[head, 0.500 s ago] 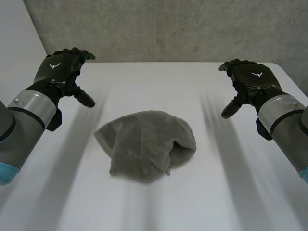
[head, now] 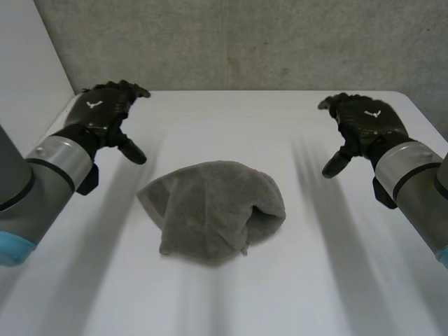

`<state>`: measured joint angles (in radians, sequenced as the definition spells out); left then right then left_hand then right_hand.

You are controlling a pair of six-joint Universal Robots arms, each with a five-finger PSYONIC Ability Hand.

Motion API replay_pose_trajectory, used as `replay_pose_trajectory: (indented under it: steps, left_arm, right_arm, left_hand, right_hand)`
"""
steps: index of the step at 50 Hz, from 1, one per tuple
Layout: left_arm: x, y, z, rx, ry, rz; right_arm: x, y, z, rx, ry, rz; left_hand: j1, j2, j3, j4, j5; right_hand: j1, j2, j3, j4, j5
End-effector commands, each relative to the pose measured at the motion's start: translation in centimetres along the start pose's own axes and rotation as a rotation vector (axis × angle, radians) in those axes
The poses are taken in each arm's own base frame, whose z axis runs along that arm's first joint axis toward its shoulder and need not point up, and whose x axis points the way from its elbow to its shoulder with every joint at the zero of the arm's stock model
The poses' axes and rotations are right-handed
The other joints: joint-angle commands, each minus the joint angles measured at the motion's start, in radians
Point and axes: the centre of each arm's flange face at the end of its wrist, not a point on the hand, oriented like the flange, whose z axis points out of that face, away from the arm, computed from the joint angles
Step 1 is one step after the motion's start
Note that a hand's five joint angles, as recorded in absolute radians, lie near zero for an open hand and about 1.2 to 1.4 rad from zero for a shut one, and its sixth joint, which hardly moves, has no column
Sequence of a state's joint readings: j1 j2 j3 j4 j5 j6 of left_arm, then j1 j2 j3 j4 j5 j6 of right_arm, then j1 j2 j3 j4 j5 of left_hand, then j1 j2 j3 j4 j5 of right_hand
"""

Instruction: Fold the towel.

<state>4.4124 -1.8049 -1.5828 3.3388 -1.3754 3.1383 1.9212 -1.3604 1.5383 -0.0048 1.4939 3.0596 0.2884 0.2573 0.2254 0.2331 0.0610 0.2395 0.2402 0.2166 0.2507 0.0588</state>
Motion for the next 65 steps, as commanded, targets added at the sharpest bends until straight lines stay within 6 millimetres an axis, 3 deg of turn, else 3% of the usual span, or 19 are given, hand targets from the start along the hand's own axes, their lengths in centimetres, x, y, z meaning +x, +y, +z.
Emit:
replay_pose_trajectory:
  steps: [1,3,9,22,24,26,27,29,31,37,42,54,59,60,61,62,63,64,65]
  left_arm:
    - [1.5,2.8,2.6,-0.066,0.17,0.015]
    - [1.9,4.6,3.7,-0.12,0.22,0.021]
    - [1.9,6.9,6.0,-0.158,0.244,0.073]
    - [2.1,9.5,7.1,-0.224,0.271,0.075]
    - [2.3,9.7,7.1,-0.229,0.276,0.075]
    - [2.7,9.7,7.0,-0.229,0.283,0.076]
    - [2.7,9.7,7.0,-0.229,0.283,0.076]
    - [2.7,9.6,6.9,-0.229,0.283,0.076]
    - [2.9,9.3,6.7,-0.224,0.286,0.079]
    - [2.6,7.5,6.0,-0.204,0.274,0.083]
    - [2.7,4.1,3.5,-0.16,0.267,0.093]
    - [2.8,4.4,1.9,-0.187,0.29,0.075]
    - [2.7,5.3,1.4,-0.217,0.289,0.066]
    - [2.6,5.5,1.3,-0.221,0.286,0.064]
    - [2.5,5.7,1.3,-0.224,0.283,0.063]
    - [2.5,5.7,1.3,-0.224,0.283,0.063]
    - [2.5,5.8,1.3,-0.228,0.281,0.06]
    - [2.5,5.8,1.3,-0.228,0.281,0.06]
    - [2.3,6.0,1.3,-0.233,0.279,0.058]
  right_arm:
    - [-1.0,2.6,-0.4,-0.138,-0.099,0.03]
    - [-1.6,4.1,-0.5,-0.188,-0.147,0.058]
    - [-2.7,6.6,-0.5,-0.266,-0.186,0.14]
    - [-5.3,9.9,0.9,-0.297,-0.245,0.185]
    - [-5.6,10.3,1.0,-0.305,-0.25,0.207]
    - [-6.0,10.8,1.2,-0.298,-0.254,0.233]
    - [-6.0,10.8,1.2,-0.298,-0.254,0.233]
    - [-6.0,10.7,1.4,-0.282,-0.253,0.235]
    - [-6.0,10.2,1.6,-0.24,-0.254,0.226]
    - [-4.8,7.0,1.4,-0.133,-0.233,0.216]
    - [-2.9,3.5,0.3,-0.037,-0.215,0.174]
    - [-4.1,3.2,-0.6,-0.057,-0.334,0.009]
    - [-4.3,4.6,-0.8,-0.12,-0.344,-0.086]
    - [-4.3,4.9,-0.9,-0.133,-0.348,-0.118]
    - [-4.1,5.2,-1.0,-0.147,-0.343,-0.141]
    - [-4.1,5.2,-1.0,-0.148,-0.343,-0.141]
    - [-4.0,5.5,-1.1,-0.162,-0.34,-0.156]
    - [-4.0,5.5,-1.1,-0.162,-0.34,-0.156]
    - [-3.8,5.8,-1.1,-0.18,-0.33,-0.152]
  left_hand:
    - [-0.084,-0.053,-0.051,-0.059,-0.031]
    - [-0.084,-0.053,-0.051,-0.059,-0.031]
    - [-0.049,-0.017,-0.051,-0.059,0.004]
    - [0.186,0.217,-0.051,-0.059,0.239]
    - [0.286,0.317,-0.051,-0.059,0.339]
    - [0.686,0.717,-0.051,-0.059,0.739]
    - [0.688,0.72,-0.051,-0.059,0.741]
    - [0.873,0.904,-0.051,-0.059,0.926]
    - [1.107,1.138,-0.051,-0.059,1.16]
    - [1.108,1.139,-0.051,-0.059,1.161]
    - [1.108,1.139,-0.051,-0.059,1.161]
    - [1.108,1.139,-0.051,-0.059,1.161]
    - [1.108,1.139,-0.051,-0.059,1.161]
    - [1.108,1.139,-0.051,-0.059,1.161]
    - [1.108,1.139,-0.051,-0.059,1.161]
    - [1.108,1.139,-0.051,-0.059,1.161]
    - [1.108,1.139,-0.051,-0.059,1.161]
    - [1.108,1.139,-0.051,-0.059,1.161]
    - [0.829,0.86,-0.051,-0.059,0.882]
  right_hand:
    - [-0.065,-0.066,-0.042,-0.076,-0.059]
    - [-0.065,-0.066,-0.042,-0.076,-0.059]
    - [-0.065,-0.066,-0.042,-0.076,-0.059]
    - [0.045,0.044,-0.042,-0.076,0.051]
    - [0.148,0.147,-0.042,-0.076,0.154]
    - [0.531,0.53,-0.042,-0.076,0.537]
    - [0.533,0.532,-0.042,-0.076,0.539]
    - [0.782,0.781,-0.042,-0.076,0.788]
    - [1.155,1.155,-0.042,-0.076,1.162]
    - [1.157,1.156,-0.042,-0.076,1.163]
    - [1.157,1.156,-0.042,-0.076,1.163]
    - [1.157,1.156,-0.042,-0.076,1.163]
    - [1.157,1.156,-0.042,-0.076,1.163]
    - [1.074,1.073,-0.042,-0.076,1.08]
    - [0.628,0.627,-0.042,-0.076,0.634]
    - [0.624,0.623,-0.042,-0.076,0.63]
    - [0.35,0.35,-0.042,-0.076,0.356]
    - [0.348,0.347,-0.042,-0.076,0.354]
    - [0.313,0.312,-0.042,-0.076,0.319]
